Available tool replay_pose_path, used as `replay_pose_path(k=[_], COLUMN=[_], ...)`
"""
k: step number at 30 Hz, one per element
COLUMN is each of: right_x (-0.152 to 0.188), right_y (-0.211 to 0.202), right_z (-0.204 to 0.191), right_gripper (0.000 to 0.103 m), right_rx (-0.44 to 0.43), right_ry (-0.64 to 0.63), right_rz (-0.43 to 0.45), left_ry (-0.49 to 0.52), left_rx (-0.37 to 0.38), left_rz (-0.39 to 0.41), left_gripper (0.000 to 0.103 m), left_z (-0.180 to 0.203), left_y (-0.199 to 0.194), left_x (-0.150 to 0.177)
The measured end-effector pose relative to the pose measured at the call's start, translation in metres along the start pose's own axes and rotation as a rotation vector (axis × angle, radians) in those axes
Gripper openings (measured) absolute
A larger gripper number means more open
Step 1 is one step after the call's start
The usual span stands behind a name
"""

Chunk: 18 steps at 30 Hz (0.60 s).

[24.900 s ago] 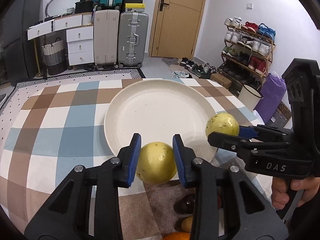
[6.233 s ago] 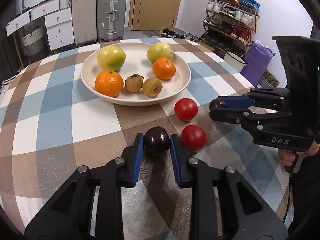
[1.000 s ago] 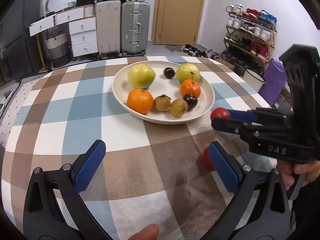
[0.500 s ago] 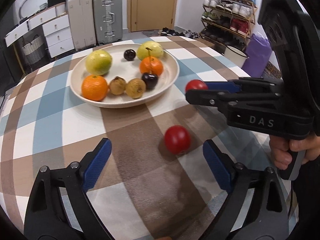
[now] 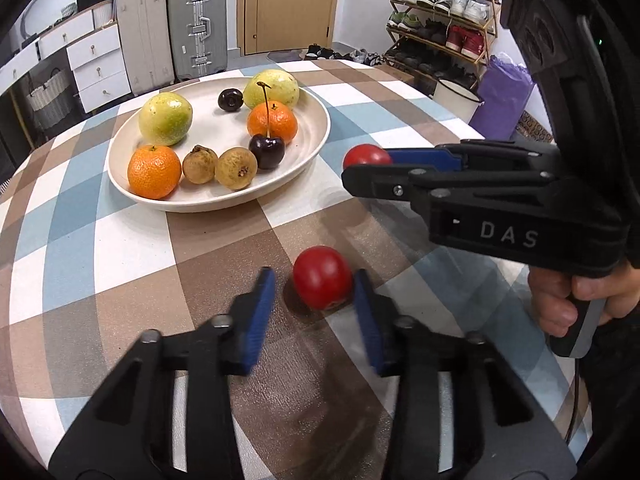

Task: Organize fruits
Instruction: 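Grasp a red tomato with the right gripper while the left gripper grasps the other tomato, then carry both red tomatoes onto the plate and open both grippers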

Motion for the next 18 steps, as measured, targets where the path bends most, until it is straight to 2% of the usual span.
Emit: replay_pose_path(k=[11, 18], right_x=[0.004, 0.001], right_y=[0.000, -0.005], right_z=[0.003, 0.002], right_gripper=[0.033, 0.033], right_rx=[0.005, -0.007], right_ry=[0.008, 0.014], right_rz=[-0.001, 0.028], left_ry=[-0.044, -0.084], left_rx=[0.013, -0.035], left_rz=[0.053, 0.114], left_gripper=[0.026, 0.026], left_z=[-0.009, -0.027], left_y=[-0.014, -0.026], left_x=[-0.004, -0.012])
Point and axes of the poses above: each gripper's, at about its wrist camera, not at the fingertips, and y roughly the way its jaws point, z to its right, x to its underside, the point moved 9 cm from there along y, roughly the way its jaws point, and after that the axes turned 6 degrees about z, right-handed, at the moved point
